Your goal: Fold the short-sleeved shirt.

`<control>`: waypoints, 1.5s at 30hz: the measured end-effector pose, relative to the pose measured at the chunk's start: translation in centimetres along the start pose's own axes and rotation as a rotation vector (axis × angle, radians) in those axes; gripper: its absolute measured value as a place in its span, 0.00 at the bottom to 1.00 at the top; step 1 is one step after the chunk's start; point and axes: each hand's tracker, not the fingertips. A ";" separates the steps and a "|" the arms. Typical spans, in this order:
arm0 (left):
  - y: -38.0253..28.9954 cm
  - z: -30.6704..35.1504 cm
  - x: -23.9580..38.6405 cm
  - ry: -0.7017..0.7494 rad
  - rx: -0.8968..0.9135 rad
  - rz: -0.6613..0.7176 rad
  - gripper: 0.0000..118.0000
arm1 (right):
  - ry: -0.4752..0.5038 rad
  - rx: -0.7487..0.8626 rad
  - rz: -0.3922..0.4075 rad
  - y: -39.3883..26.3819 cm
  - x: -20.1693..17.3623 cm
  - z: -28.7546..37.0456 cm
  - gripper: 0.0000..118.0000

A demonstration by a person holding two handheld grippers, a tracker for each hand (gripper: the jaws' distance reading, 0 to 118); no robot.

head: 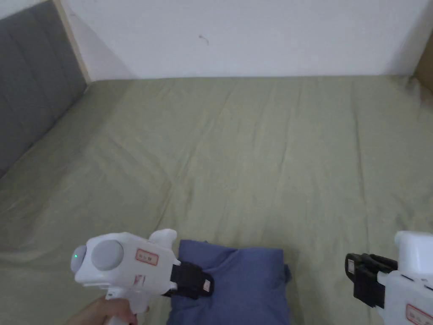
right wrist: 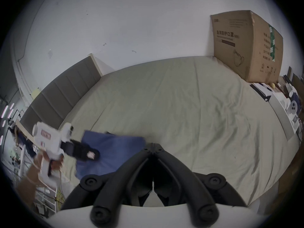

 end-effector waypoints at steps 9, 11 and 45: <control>4.2 9.2 -13.3 0.749 -0.097 -0.031 0.23 | 0.015 -0.105 0.079 -1.7 -2.6 -2.5 0.00; 4.4 10.1 -15.3 0.830 -0.111 -0.036 0.23 | -0.004 -0.129 0.117 -2.0 -2.8 -2.8 0.00; -12.4 8.4 18.8 0.607 0.781 -0.238 0.00 | -0.084 0.177 0.083 0.2 1.0 7.0 0.00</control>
